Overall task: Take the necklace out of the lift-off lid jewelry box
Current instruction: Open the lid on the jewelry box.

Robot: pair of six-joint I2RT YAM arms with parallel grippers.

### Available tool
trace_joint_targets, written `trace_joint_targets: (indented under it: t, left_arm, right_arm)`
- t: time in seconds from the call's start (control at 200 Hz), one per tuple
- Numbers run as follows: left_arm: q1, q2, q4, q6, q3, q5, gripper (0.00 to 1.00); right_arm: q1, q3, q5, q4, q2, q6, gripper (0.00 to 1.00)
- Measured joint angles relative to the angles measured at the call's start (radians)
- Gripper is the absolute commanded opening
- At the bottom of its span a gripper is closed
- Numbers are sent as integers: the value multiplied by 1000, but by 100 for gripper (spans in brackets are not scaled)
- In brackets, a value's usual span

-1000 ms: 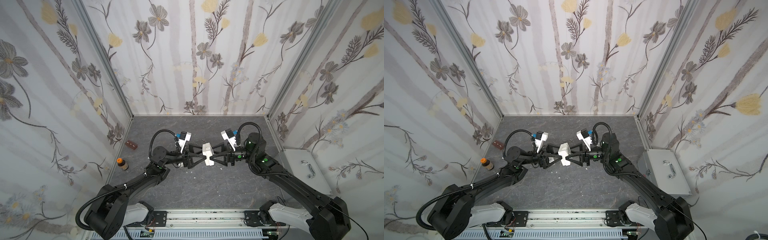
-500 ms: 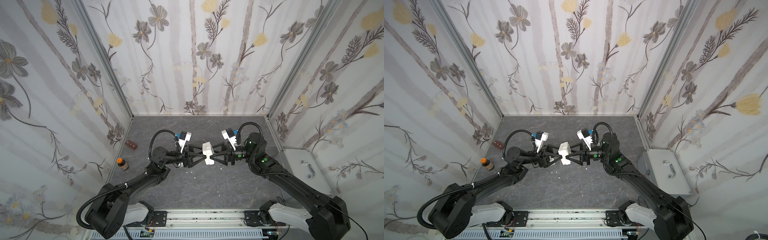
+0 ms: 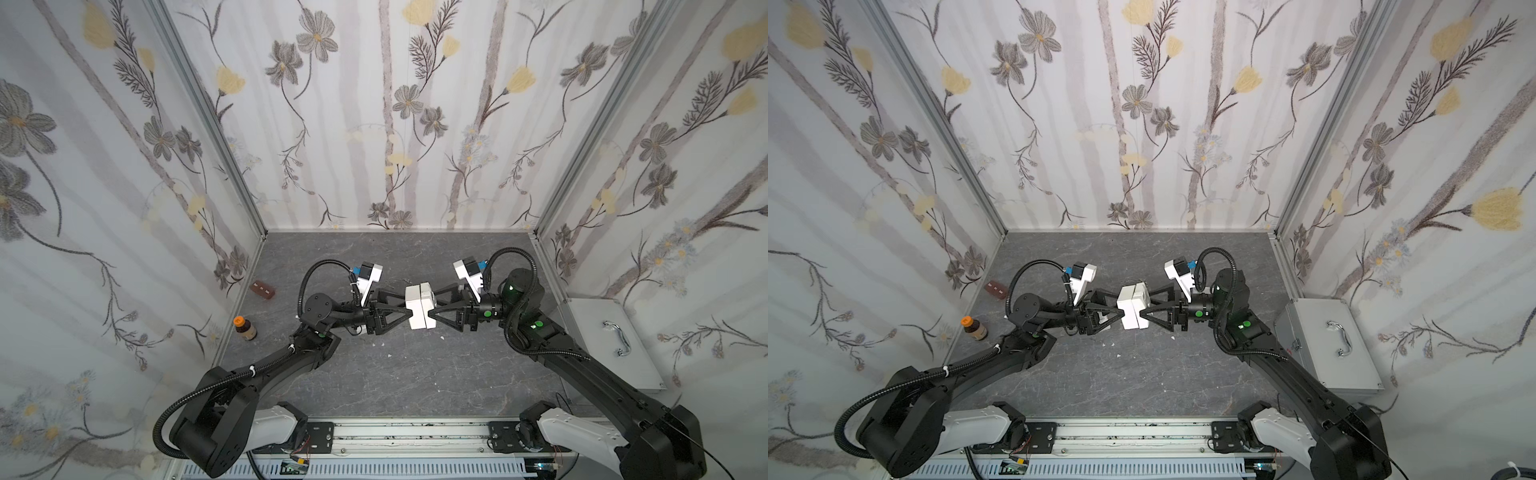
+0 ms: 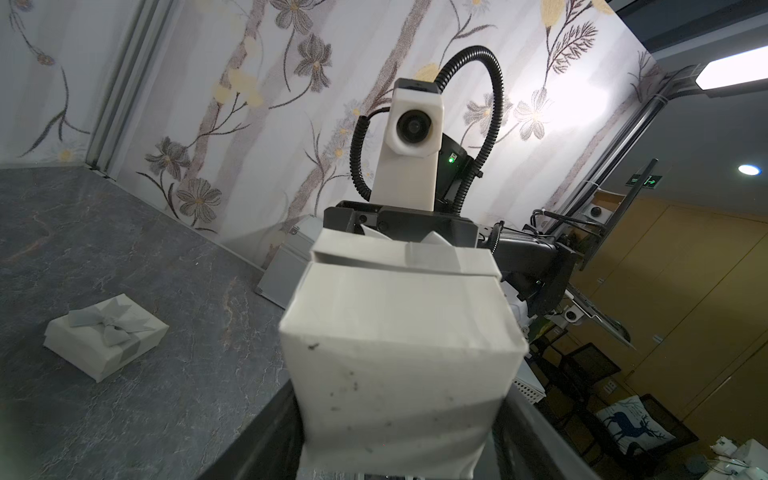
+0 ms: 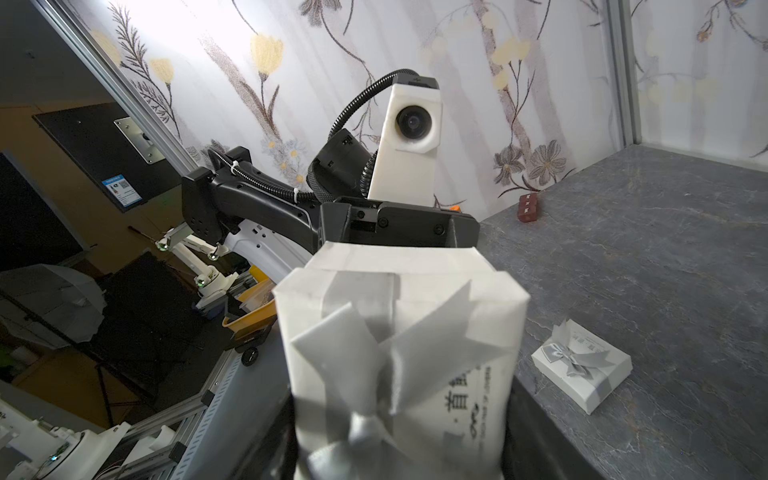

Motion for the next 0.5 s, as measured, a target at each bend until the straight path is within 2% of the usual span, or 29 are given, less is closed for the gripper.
trace_joint_targets:
  t: [0.09,0.235,0.38,0.5]
  left_arm:
    - [0,0,3,-2,0,-2,66]
    - [0,0,15,-4,0,-7,66]
    - [-1,19,34,-11,1,-7,66]
    - [-1,33,41,-21,3,-7,66]
  right_arm:
    - [-27,-42,3,-5,-39,0,66]
    - [-67,-74,75,-65,-83,-2,67]
    - [-79,-79,233,-205,-74,-43,66]
    - [-80,-71,430,-359,25,-74,64]
